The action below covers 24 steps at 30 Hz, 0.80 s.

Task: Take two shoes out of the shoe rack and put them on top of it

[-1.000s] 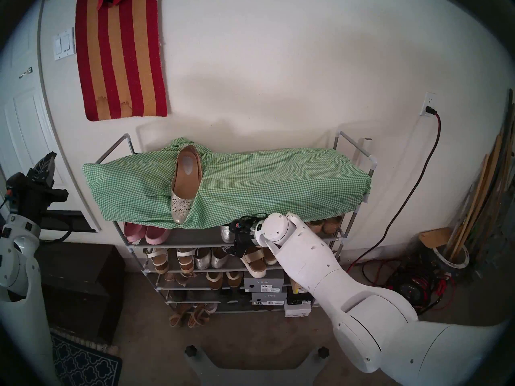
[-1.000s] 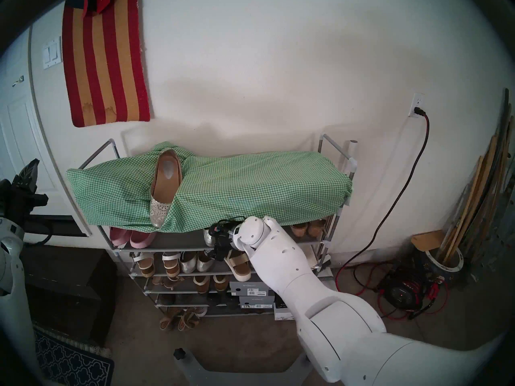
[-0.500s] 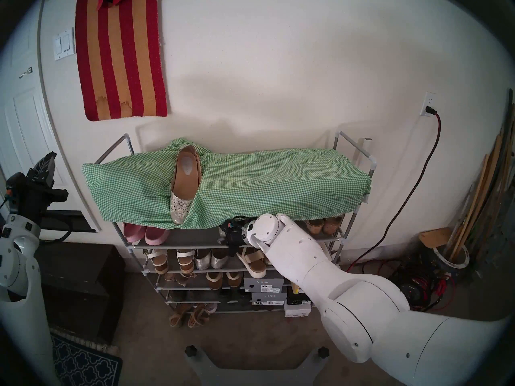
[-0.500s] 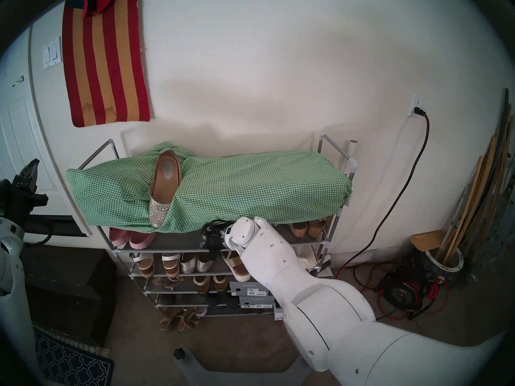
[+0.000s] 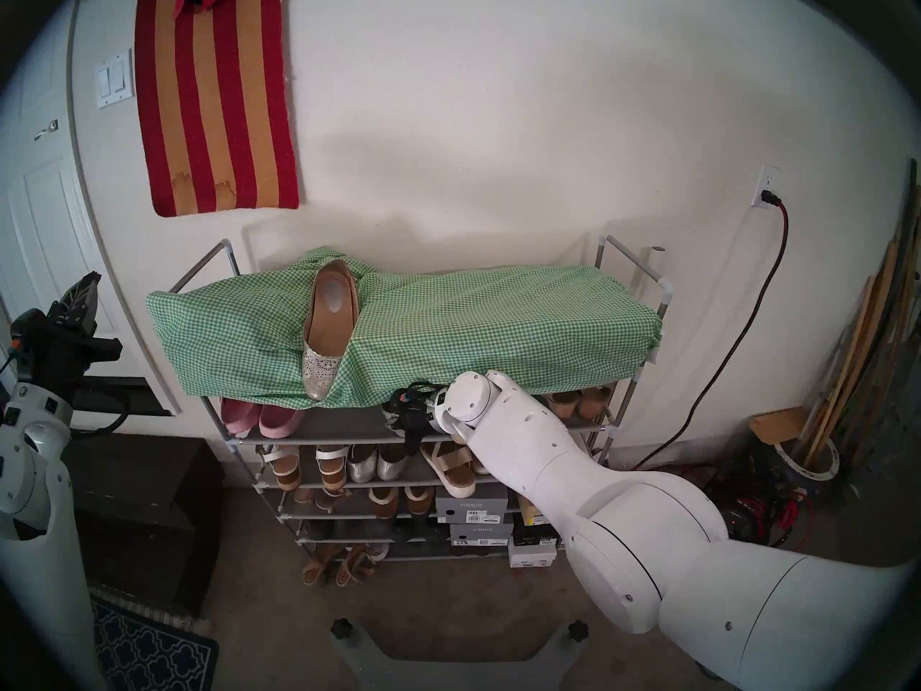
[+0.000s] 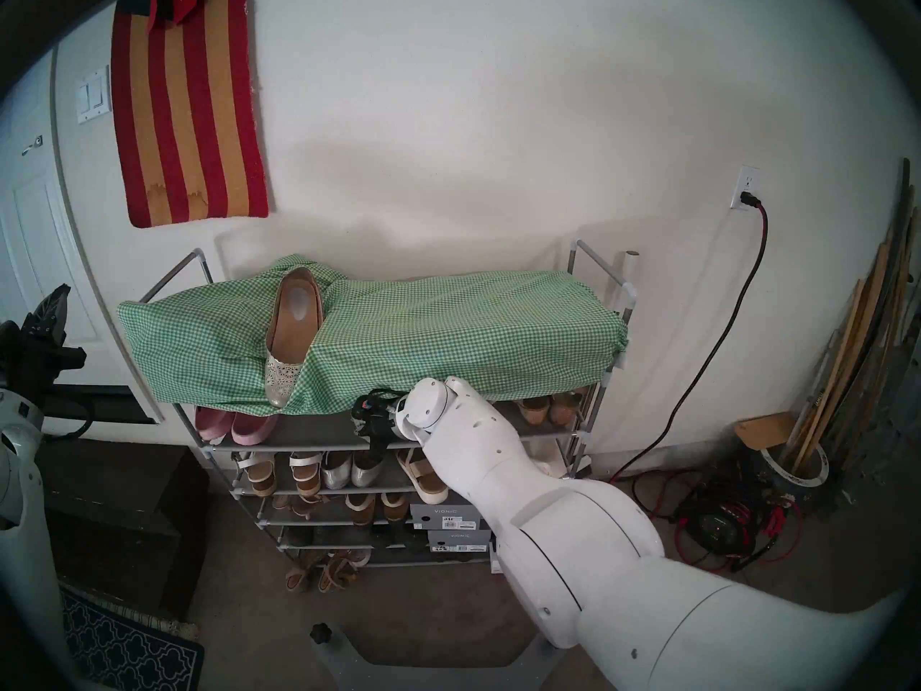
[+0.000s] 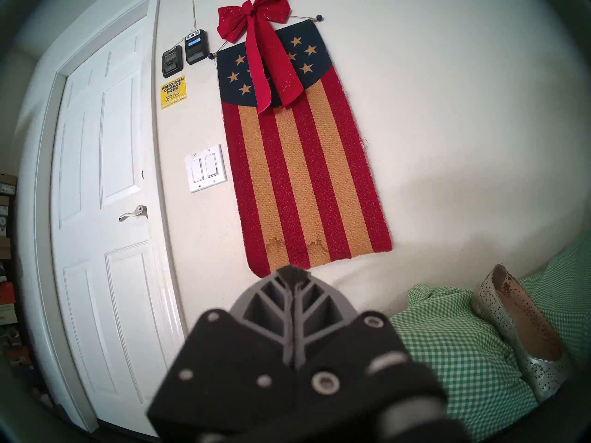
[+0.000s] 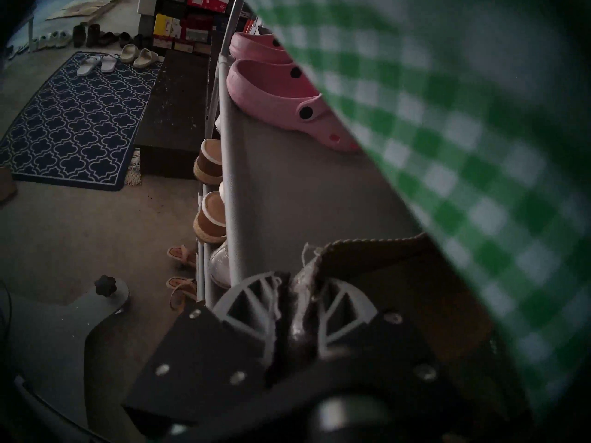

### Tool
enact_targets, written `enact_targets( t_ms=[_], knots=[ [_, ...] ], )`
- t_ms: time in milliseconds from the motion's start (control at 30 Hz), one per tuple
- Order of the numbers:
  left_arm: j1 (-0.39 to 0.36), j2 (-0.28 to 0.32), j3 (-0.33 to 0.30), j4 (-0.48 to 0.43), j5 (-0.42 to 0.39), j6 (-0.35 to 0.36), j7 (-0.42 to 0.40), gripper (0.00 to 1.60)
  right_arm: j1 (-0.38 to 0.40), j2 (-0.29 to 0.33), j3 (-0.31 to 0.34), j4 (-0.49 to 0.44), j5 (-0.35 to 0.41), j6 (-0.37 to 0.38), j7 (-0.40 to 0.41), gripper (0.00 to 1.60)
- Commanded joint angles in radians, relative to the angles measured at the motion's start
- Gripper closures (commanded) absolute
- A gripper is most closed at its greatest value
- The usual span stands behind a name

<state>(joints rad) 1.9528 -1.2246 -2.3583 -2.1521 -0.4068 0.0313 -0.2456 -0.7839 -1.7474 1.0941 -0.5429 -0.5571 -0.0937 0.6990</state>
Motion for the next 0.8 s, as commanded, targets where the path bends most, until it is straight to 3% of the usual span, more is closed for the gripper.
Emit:
enact_targets(
  t_ms=[0, 333, 400, 467, 767],
  knots=[
    [-0.001, 0.002, 0.001, -0.006, 0.002, 0.0, 0.001, 1.6, -0.018, 0.005, 0.043, -0.119, 0.058, -0.013, 0.061, 1.6],
    [-0.001, 0.002, 0.001, -0.005, 0.001, 0.0, 0.0, 1.6, -0.037, -0.018, 0.108, -0.197, 0.131, -0.047, 0.132, 1.6],
    [-0.001, 0.002, 0.001, -0.005, 0.001, 0.0, 0.0, 1.6, -0.071, -0.012, 0.118, -0.27, 0.144, -0.038, 0.157, 1.6],
    [-0.001, 0.002, 0.0, -0.005, 0.001, 0.0, 0.0, 1.6, -0.051, -0.024, 0.124, -0.232, 0.154, -0.055, 0.166, 1.6],
    [-0.002, 0.002, 0.0, -0.004, 0.0, -0.001, 0.0, 1.6, -0.085, -0.048, 0.138, -0.284, 0.199, -0.059, 0.294, 1.6]
  ],
)
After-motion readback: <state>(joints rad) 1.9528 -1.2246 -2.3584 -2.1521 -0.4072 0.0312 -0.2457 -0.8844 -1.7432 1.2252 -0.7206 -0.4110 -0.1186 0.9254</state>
